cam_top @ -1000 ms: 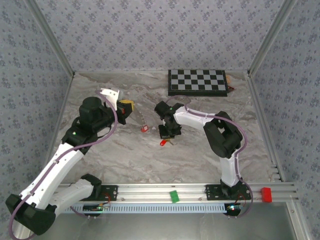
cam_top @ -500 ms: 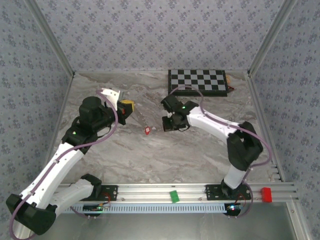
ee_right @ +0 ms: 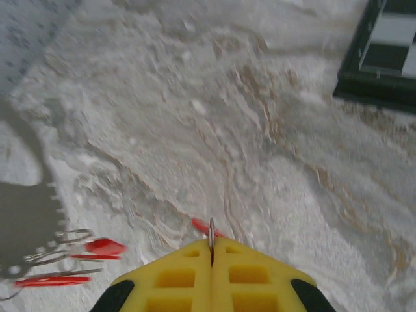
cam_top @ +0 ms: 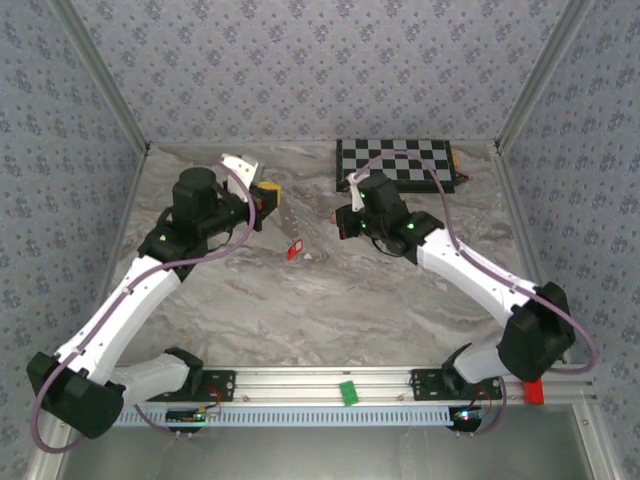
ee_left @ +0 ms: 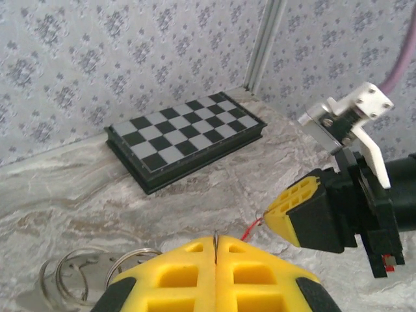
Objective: Put the keys on the keyring
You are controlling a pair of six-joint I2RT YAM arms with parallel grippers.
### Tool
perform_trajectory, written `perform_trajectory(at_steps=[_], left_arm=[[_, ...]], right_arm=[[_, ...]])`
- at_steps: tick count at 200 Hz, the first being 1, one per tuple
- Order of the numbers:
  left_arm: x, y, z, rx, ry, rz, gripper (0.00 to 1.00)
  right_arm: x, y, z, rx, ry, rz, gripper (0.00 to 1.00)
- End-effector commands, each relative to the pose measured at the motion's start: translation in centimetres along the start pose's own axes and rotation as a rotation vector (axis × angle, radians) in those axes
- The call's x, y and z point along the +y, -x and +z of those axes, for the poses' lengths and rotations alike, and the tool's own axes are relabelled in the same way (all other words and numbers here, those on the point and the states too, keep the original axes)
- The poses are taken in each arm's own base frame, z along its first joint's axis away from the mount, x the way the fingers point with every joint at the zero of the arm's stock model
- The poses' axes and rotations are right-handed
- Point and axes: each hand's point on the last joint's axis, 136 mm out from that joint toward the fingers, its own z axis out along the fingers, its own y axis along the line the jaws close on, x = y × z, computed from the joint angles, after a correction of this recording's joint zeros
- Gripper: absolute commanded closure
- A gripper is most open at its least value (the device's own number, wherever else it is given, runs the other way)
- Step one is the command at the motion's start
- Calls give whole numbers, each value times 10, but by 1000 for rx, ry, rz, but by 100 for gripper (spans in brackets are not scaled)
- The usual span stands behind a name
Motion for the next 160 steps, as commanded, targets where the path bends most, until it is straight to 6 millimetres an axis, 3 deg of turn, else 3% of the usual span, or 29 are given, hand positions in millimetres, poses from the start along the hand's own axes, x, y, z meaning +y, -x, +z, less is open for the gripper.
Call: perform_trajectory(at_steps=[1,67,101,148,160], left_arm=[[-20,32,-8,-55,-97,72,100],[-49,41,-10,-92,-222,112,100],[-61,41,-6,-109,-295,97,100],[-87,45,-9,-179,-359,239,100],[-92,44,-10,-181,-368,280,100]], right_arm=[[17,48,-23,-253,115,-64,100],[43,95,-81,-421,334,-193,100],[54,100,-107,-451,462,-258,100],[67,107,-148,-450,571,-358,100],[70,102,-151,-430,582,-395,100]])
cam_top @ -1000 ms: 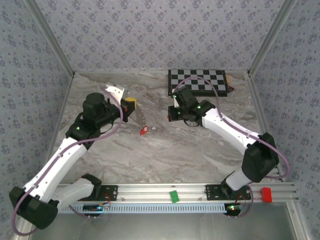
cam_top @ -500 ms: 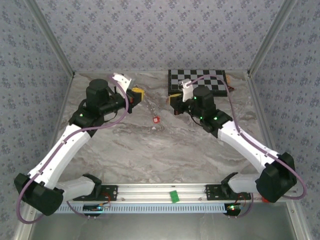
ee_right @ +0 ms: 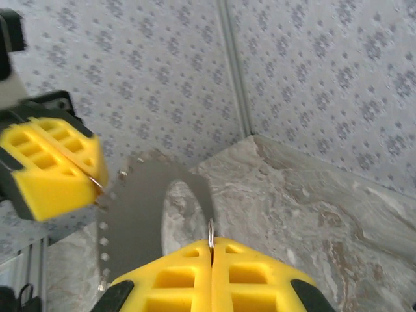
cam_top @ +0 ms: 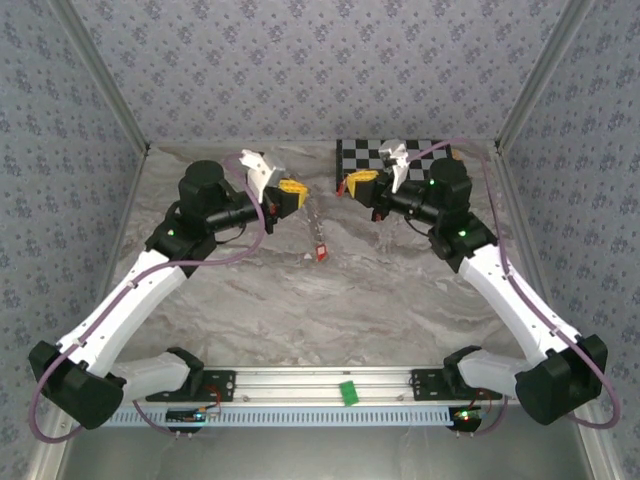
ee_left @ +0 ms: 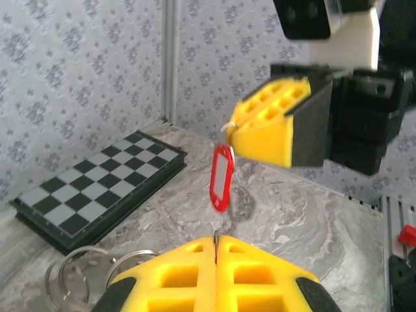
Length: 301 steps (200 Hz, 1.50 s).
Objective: Put the keys on the keyring
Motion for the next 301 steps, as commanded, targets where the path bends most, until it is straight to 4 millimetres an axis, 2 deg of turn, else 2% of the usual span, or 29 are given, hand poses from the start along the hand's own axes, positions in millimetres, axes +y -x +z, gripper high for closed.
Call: perform_trajectory(at_steps=[1,8,24,54,102,173,301], left_arm=[[-20,22,-3,-81,-62,146,100],[-21,23,-3,-83,-59,160,100],[-23,23,-2,-85,-51,185,100],[-28,22,-2,-71,-59,240,100],[-32,24,-3,-69,-78,239,100],[-41,29,-4,-68,-131,247,100],[-38,32,-1,-78,-151,252,100]], right_arm=[[36,29,-15,-17,131,-125,100],[42,35,-18,-19,150,-156,100],[49,33,-20,6,164,-211,100],[52,27,-22,60,145,-304,100],[58,19,-12,109,161,-374,100],[51,5,-1,248,155,-336,100],[56,6,8,235,199,-363,100]])
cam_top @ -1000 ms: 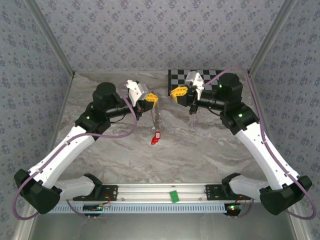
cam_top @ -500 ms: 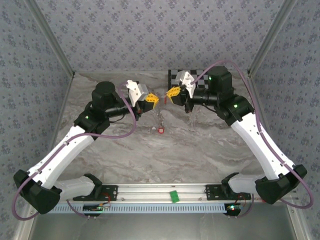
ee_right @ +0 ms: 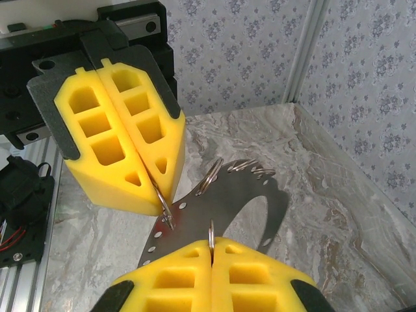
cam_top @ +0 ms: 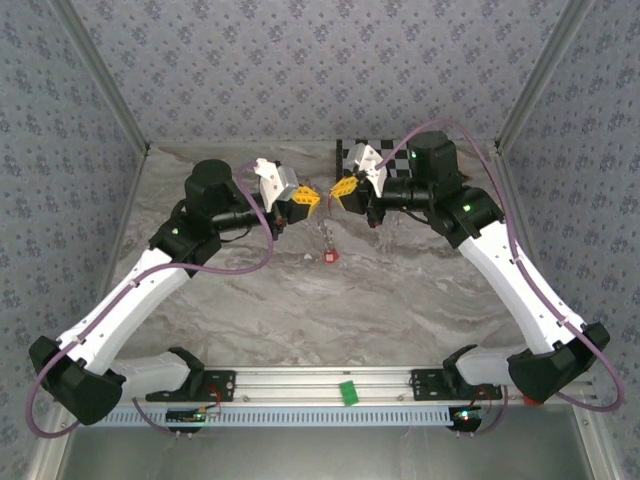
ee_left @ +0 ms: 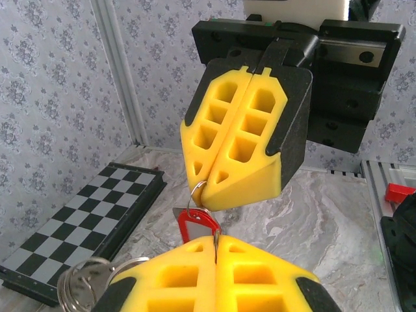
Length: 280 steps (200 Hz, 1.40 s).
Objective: Put the keys on the keyring
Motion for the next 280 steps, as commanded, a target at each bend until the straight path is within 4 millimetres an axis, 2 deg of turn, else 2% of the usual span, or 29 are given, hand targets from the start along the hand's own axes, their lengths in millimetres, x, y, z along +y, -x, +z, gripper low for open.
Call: perform_trajectory(at_steps=[1,280], left_arm=[[-2,26,-6,-69,-12,59,100],[11,26,-3,-73,47,62,100]], right_arm=[[5,11,-2,-24,17,-41,100],[15,3,8,-8,62,-40,100]])
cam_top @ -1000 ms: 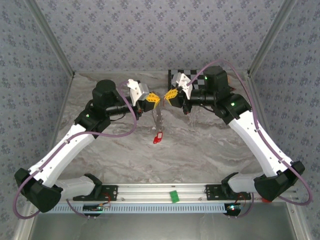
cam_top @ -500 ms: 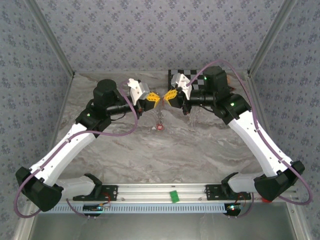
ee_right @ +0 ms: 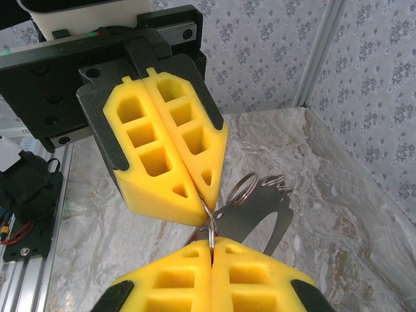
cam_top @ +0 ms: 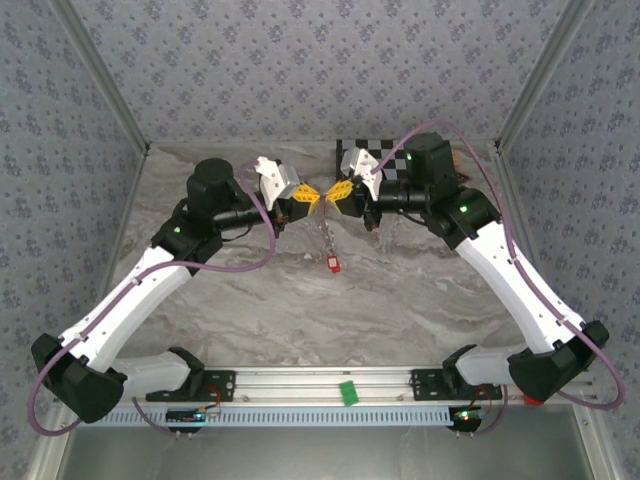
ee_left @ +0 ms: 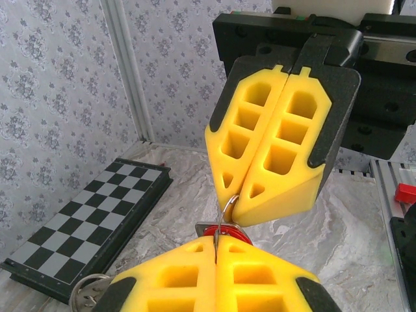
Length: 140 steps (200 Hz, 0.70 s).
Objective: Put the keys on the keyring
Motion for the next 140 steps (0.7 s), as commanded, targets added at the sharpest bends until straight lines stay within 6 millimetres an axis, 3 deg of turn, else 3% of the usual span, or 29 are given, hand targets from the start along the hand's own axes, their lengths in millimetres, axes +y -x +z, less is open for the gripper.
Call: perform_trajectory(at_steps=[1,63,140], left_arm=[[4,30,-6,-84,24,66,100],[3,33,-8,-99,18,63,100],[4,34,-7,-109,8,38,100]], right_arm=[[4,1,2,-4,25,-15,100],[-8,1,-1,-23,-46,-28,100],[-6,-1,-1,-21,-44,-41,100]])
